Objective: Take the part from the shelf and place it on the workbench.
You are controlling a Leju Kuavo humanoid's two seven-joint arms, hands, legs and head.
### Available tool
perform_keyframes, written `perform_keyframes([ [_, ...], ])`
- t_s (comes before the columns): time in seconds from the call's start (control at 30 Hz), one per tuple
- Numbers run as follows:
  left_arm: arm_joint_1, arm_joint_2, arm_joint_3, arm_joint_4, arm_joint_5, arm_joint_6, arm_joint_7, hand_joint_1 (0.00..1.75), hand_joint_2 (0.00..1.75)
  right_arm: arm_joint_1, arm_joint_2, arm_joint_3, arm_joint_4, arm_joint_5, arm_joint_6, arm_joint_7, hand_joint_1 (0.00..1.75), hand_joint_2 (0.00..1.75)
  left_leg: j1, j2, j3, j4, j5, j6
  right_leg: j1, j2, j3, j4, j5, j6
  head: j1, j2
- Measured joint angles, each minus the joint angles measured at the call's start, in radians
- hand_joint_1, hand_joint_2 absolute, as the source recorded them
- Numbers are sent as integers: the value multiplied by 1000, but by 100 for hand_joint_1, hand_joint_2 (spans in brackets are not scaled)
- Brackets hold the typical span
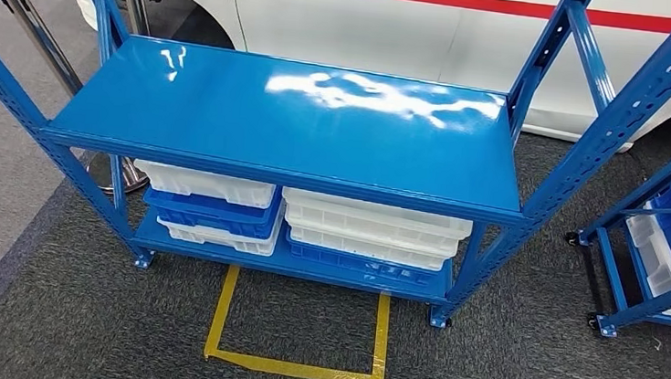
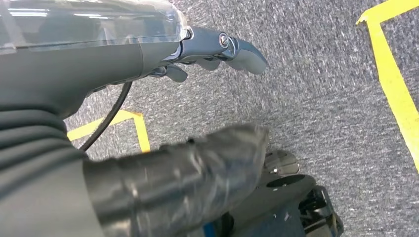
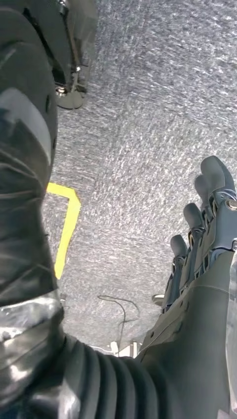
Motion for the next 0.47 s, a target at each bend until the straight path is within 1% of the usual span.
perform_keyframes([
  [0.13, 3, 2, -18, 0, 19, -4, 1, 0, 175, 1, -5, 7, -1, -8, 11, -1, 0, 175, 1, 0, 1, -1, 0, -3, 1, 0, 1, 1, -1, -2, 0, 0],
  [0.37, 28, 21, -137, -6, 165, -31, 25, 0, 175, 18, -27, 79, -12, -108, 45, 1, 0, 175, 1, 0, 2, -1, -1, -4, 1, 0, 2, 1, -1, -2, 0, 0],
  [0.47, 32, 24, -157, -9, 192, -36, 29, 0, 175, 21, -30, 93, -14, -126, 50, 2, 0, 175, 1, 0, 2, -1, -1, -4, 1, 0, 2, 1, -1, -2, 0, 0],
])
